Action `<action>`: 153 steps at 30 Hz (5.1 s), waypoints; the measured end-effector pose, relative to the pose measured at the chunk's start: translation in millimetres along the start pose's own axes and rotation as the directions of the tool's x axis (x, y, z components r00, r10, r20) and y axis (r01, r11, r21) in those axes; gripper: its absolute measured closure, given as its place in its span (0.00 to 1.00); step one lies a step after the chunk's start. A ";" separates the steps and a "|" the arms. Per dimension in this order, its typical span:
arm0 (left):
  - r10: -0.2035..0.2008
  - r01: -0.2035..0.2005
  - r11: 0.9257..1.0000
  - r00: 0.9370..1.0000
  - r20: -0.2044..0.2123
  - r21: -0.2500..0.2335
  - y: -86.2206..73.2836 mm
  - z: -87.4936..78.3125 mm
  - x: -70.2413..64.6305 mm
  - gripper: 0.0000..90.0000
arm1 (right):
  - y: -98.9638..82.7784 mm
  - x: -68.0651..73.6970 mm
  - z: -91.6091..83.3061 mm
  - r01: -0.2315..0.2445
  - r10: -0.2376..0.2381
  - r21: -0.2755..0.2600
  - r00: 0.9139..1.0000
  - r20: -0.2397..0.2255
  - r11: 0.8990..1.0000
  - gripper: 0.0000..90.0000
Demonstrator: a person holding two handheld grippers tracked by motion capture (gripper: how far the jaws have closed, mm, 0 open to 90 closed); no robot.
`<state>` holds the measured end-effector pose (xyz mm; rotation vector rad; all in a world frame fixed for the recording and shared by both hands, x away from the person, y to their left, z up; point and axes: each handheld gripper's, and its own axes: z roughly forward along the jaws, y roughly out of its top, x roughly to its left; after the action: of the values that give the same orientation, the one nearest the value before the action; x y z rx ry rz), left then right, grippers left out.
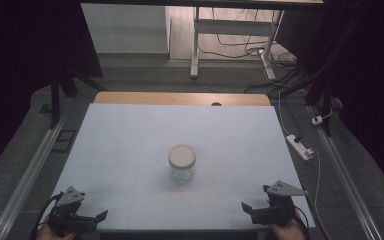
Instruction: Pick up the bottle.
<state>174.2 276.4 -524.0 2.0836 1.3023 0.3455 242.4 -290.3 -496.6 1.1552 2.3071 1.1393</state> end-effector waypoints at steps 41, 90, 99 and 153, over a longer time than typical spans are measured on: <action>0.040 -0.034 0.997 0.995 0.093 -0.066 11.1 -1.2 -3.7 0.00 | 1.7 -0.7 3.4 -0.027 0.029 0.026 0.997 -0.073 0.999 0.00; 0.213 -0.196 0.976 0.940 0.268 -0.091 88.4 62.8 -31.1 0.00 | 2.2 1.7 6.6 0.002 0.002 0.054 0.996 -0.087 0.999 0.00; 0.232 -0.207 0.972 0.927 0.295 -0.114 107.3 73.0 -34.6 0.00 | 2.2 1.8 6.6 0.002 0.002 0.056 0.996 -0.086 0.998 0.00; 0.419 -0.384 0.907 0.851 0.315 -0.170 186.8 160.6 -84.6 0.00 | 2.1 0.7 7.6 0.001 0.006 0.065 0.995 -0.098 0.998 0.00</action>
<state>350.8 85.3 -515.1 2.1992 0.6230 0.2023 247.5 -285.0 -499.7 1.1493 2.4337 1.1546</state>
